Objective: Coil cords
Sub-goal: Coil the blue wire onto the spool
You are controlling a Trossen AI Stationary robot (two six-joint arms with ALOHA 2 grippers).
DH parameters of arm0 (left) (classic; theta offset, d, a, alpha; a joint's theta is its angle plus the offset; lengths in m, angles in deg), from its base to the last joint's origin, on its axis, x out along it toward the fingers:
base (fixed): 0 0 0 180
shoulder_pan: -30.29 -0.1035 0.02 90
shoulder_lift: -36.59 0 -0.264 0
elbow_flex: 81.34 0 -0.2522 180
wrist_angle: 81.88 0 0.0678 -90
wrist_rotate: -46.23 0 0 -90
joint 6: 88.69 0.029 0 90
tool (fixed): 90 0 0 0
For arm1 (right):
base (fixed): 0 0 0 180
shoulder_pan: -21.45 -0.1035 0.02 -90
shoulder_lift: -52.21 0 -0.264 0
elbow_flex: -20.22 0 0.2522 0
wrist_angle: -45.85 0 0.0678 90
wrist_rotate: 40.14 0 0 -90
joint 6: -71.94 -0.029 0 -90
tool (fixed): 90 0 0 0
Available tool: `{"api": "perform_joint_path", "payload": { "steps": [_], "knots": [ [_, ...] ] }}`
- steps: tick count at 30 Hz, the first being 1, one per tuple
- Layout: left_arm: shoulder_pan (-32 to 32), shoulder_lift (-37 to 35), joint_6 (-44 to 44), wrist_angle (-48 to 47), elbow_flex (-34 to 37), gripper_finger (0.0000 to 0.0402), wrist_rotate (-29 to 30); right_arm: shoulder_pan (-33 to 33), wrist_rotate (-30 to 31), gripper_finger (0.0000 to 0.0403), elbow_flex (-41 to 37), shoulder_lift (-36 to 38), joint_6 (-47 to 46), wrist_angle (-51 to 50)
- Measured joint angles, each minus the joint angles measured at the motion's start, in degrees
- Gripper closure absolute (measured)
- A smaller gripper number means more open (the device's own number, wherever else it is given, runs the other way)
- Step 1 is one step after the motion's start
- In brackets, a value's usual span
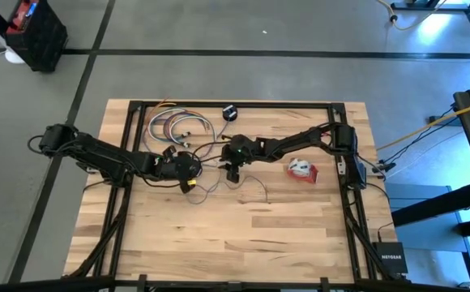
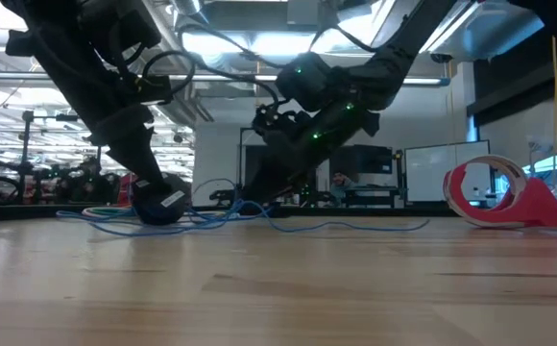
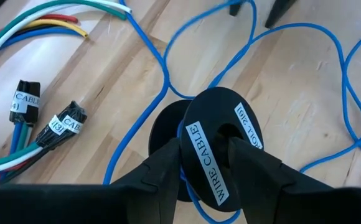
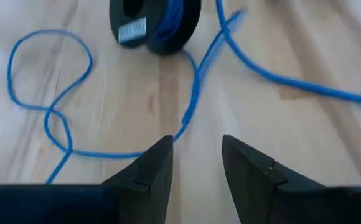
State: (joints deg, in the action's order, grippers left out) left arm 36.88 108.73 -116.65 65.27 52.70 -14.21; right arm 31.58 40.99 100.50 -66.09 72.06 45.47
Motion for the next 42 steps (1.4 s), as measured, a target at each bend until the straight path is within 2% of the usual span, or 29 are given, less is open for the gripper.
{"api": "perform_joint_path", "payload": {
  "steps": [7,9,12,14,23,32,37,42],
  "knots": [
    [0.0,0.0,0.1,0.0,0.0,0.0275,0.0,0.0,2.3,0.0272,0.0,-0.1,-0.2,5.7],
    [0.0,0.0,0.0,0.0,0.0,0.0275,0.0,0.0,3.4,0.03,0.0,-0.1,-0.1,5.4],
    [0.0,0.0,0.1,0.0,0.0,0.0275,0.0,0.0,4.8,0.0369,0.0,-0.1,1.7,3.5],
    [0.0,0.0,0.0,0.0,0.0,0.0275,0.0,0.0,5.5,0.0391,0.0,0.2,2.9,1.2],
    [-0.4,0.0,-1.6,-0.4,0.0,0.0275,0.0,-3.0,6.8,0.0395,0.1,4.1,3.2,-12.1],
    [-1.6,0.0,-2.3,-0.4,0.0,0.0275,0.0,-6.2,5.2,0.0398,0.1,4.5,3.2,-14.7],
    [-2.4,0.0,-3.2,-0.4,0.0,0.0275,0.0,-6.1,-0.2,0.04,0.1,4.5,3.1,-15.7],
    [-3.1,0.0,-3.4,-0.4,0.0,0.0275,0.0,-6.4,-2.9,0.0401,0.1,4.7,4.2,-18.2]
  ]
}}
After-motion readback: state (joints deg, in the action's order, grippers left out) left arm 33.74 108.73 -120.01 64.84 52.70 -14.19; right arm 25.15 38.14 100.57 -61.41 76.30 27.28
